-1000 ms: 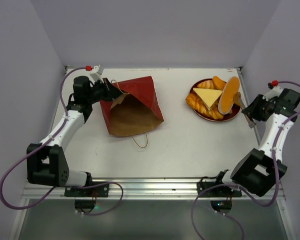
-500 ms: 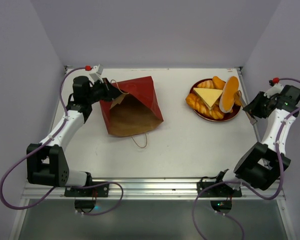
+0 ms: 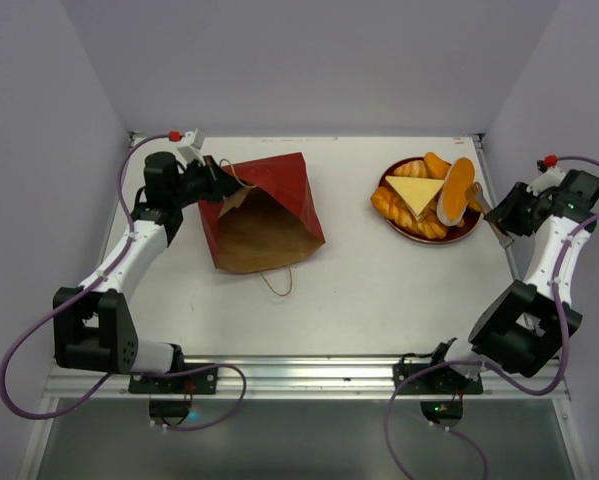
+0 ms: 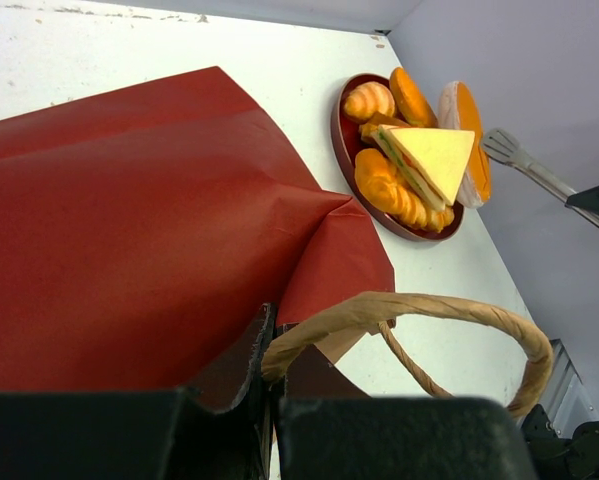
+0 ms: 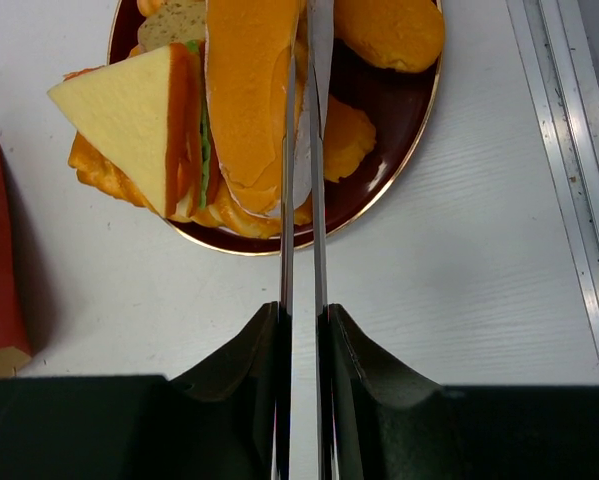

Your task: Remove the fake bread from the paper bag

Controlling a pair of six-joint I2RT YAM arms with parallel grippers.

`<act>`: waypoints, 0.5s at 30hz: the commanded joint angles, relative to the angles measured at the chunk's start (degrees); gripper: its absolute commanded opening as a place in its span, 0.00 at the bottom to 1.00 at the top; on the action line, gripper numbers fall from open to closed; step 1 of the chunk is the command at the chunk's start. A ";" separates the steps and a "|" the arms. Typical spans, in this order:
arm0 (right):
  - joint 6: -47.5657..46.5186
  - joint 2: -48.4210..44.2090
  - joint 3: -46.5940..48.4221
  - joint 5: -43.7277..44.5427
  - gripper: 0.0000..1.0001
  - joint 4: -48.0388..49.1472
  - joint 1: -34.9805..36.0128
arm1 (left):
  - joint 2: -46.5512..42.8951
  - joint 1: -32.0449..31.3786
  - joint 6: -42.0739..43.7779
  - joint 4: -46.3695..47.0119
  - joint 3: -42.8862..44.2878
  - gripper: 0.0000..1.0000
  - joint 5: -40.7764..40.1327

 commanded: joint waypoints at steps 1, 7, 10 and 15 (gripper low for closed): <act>0.44 -0.17 2.37 -0.23 0.26 2.34 -0.18 | -1.00 0.60 -0.27 2.30 -0.19 0.00 1.06; 0.35 -0.26 2.46 -0.49 0.33 2.43 -0.18 | -1.00 0.60 -0.27 2.30 -0.28 0.00 1.15; 0.18 -0.35 2.37 -0.32 0.38 2.60 -0.18 | -1.00 0.60 -0.27 2.30 -0.37 0.00 1.23; 0.09 -0.96 2.28 -0.58 0.40 2.69 -0.18 | -1.00 0.60 -0.27 2.30 -0.37 0.00 1.23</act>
